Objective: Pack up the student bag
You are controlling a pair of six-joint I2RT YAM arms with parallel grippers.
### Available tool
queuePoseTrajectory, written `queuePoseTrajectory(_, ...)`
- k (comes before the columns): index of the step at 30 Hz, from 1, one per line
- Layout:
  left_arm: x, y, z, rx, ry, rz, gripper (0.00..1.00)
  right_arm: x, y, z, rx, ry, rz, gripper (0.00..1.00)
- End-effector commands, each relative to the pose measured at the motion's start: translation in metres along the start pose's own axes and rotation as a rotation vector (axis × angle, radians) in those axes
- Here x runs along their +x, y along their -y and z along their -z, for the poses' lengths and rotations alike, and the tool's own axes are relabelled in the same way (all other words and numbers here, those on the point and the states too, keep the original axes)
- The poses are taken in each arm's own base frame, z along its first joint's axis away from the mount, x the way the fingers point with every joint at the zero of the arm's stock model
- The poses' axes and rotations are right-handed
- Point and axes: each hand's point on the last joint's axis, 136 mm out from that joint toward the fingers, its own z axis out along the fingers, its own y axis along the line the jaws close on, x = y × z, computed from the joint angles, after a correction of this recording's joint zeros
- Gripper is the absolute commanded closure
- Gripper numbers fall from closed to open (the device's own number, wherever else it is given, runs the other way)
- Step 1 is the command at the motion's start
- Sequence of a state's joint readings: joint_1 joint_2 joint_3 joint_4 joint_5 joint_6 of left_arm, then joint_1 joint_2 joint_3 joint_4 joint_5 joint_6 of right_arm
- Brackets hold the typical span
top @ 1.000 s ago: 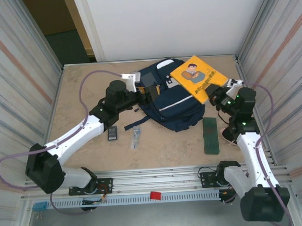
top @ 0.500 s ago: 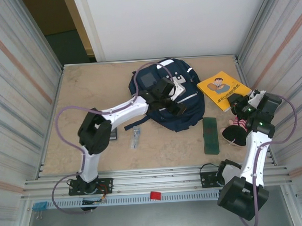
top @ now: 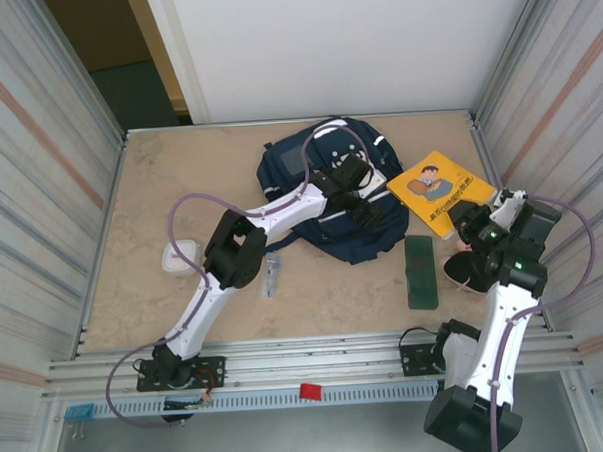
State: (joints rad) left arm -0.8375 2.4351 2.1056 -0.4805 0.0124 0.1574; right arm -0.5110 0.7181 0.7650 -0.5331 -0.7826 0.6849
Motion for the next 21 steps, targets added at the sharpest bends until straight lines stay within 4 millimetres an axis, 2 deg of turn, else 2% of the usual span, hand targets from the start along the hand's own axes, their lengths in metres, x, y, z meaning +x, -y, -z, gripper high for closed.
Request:
queuePoseTrajectory(1, 0.016, -0.014, -0.012, -0.075, -0.078, -0.042, 0.08, -0.004, -0.018, 0.009, -0.049, 0.032, 0.096, 1.00)
queuePoseTrajectory(4, 0.023, -0.004, -0.007, -0.019, -0.101, -0.040, 0.05, 0.000, -0.014, 0.008, -0.045, 0.017, 0.083, 1.00)
queuePoseTrajectory(9, 0.016, 0.022, 0.015, 0.110, -0.019, -0.039, 0.04, 0.004, -0.010, 0.006, -0.043, 0.007, 0.070, 1.00)
queuePoseTrajectory(16, 0.034, 0.040, 0.018, 0.164, -0.058, -0.094, 0.02, 0.002, -0.014, 0.008, -0.052, 0.013, 0.077, 1.00)
queuePoseTrajectory(21, 0.035, 0.060, 0.028, 0.215, -0.045, -0.147, 0.01, 0.004, -0.012, 0.007, -0.050, 0.007, 0.069, 1.00)
